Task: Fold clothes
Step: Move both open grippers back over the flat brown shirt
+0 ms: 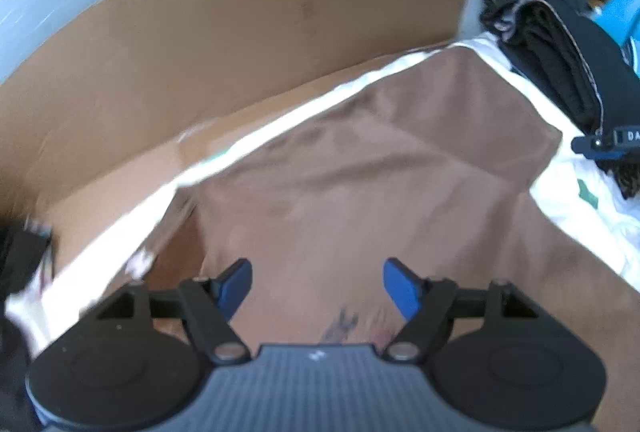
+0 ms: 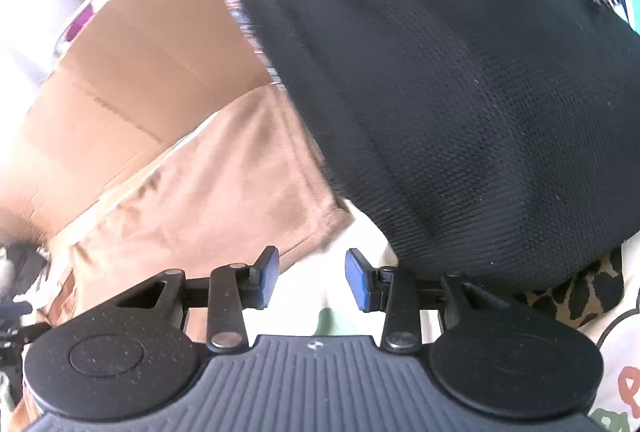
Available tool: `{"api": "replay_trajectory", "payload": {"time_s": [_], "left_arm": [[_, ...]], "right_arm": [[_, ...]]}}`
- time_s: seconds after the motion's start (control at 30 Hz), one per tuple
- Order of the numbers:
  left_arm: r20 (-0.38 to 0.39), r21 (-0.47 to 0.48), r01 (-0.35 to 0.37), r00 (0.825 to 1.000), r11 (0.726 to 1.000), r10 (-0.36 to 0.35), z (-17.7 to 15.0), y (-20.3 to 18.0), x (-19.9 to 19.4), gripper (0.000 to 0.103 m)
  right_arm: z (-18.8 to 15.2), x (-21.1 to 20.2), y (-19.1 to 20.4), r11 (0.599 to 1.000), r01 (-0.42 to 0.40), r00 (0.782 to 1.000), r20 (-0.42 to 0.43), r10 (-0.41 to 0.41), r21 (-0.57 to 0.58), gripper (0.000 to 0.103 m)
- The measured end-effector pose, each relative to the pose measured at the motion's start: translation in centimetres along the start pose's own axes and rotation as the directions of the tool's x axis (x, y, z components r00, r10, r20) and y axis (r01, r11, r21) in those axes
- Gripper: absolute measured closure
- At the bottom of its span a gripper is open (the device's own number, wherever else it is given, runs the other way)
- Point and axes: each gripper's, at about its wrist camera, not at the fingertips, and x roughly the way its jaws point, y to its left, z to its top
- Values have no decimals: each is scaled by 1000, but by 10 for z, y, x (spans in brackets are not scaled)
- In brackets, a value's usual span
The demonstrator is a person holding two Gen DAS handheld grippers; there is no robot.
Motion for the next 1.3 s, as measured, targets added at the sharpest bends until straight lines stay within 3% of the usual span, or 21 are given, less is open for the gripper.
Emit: {"api": "replay_trajectory", "payload": {"time_s": [0.17, 0.4, 0.6, 0.7, 0.83, 0.97, 1.1, 1.2, 1.3], "left_arm": [[-27, -107, -69, 997, 992, 66, -49, 24, -33, 28], [-46, -177, -161, 987, 971, 155, -95, 58, -85, 28], [-57, -216, -278, 961, 936, 272, -130, 94, -126, 30], [-79, -275, -346, 938, 897, 338, -152, 118, -143, 34], [-104, -341, -452, 889, 824, 445, -187, 147, -154, 35], [-157, -425, -507, 857, 750, 491, -222, 180, -157, 42], [-225, -476, -555, 827, 683, 515, -251, 207, -154, 43], [-291, -484, -586, 808, 650, 512, -260, 226, -142, 54], [-303, -497, -589, 806, 637, 509, -266, 239, -135, 64]], "right_arm": [[-6, -13, 4, 998, -34, 999, -21, 33, -53, 59], [-4, 20, 109, 981, -69, 997, -27, 65, -183, 59], [51, 24, 161, 930, -109, 993, -80, 86, -351, 57], [44, 18, 181, 895, -135, 990, -98, 103, -426, 56], [35, 15, 197, 857, -192, 979, -149, 137, -477, 54], [27, 11, 211, 799, -279, 957, -220, 187, -533, 53], [16, 14, 223, 770, -322, 942, -267, 203, -550, 53], [-1, 18, 231, 757, -334, 938, -279, 206, -562, 53], [-17, 21, 238, 743, -361, 927, -307, 217, -564, 53]]}}
